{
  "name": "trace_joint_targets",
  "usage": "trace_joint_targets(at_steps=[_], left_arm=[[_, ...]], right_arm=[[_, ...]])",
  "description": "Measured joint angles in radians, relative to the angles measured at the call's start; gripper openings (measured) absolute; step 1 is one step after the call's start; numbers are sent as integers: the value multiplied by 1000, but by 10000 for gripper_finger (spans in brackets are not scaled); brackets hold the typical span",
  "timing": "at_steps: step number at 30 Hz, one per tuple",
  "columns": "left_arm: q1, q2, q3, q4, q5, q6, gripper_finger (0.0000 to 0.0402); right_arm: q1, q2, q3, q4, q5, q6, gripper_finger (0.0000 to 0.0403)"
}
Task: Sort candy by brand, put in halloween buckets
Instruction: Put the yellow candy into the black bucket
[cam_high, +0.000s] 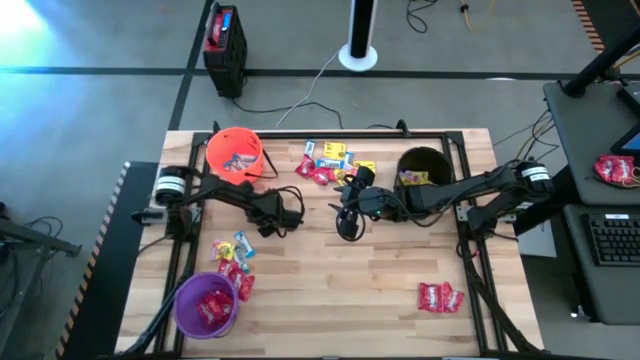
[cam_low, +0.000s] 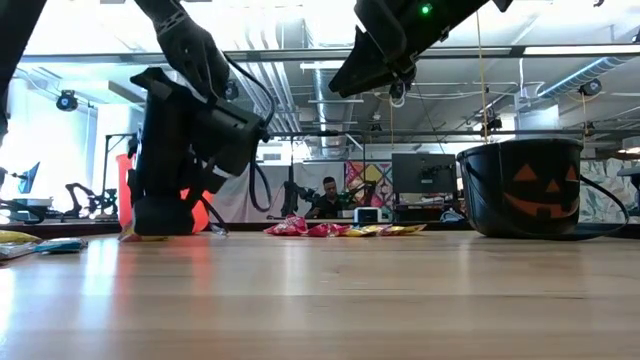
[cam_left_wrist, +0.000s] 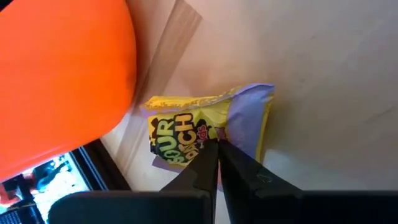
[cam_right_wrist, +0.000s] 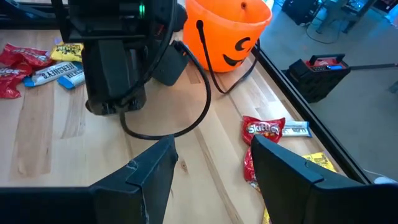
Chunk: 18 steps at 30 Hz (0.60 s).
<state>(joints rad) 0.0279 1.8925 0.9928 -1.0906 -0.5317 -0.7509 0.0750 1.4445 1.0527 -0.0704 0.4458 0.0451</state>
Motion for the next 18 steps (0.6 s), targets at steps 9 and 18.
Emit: trace_joint_targets(at_steps=[9, 18], left_arm=[[-67, -38, 40, 46, 106, 92, 0], [-113, -113, 136, 26, 195, 167, 19]], right_arm=[[0, 0, 0, 0, 0, -2, 201], [0, 0, 0, -8, 0, -1, 201]])
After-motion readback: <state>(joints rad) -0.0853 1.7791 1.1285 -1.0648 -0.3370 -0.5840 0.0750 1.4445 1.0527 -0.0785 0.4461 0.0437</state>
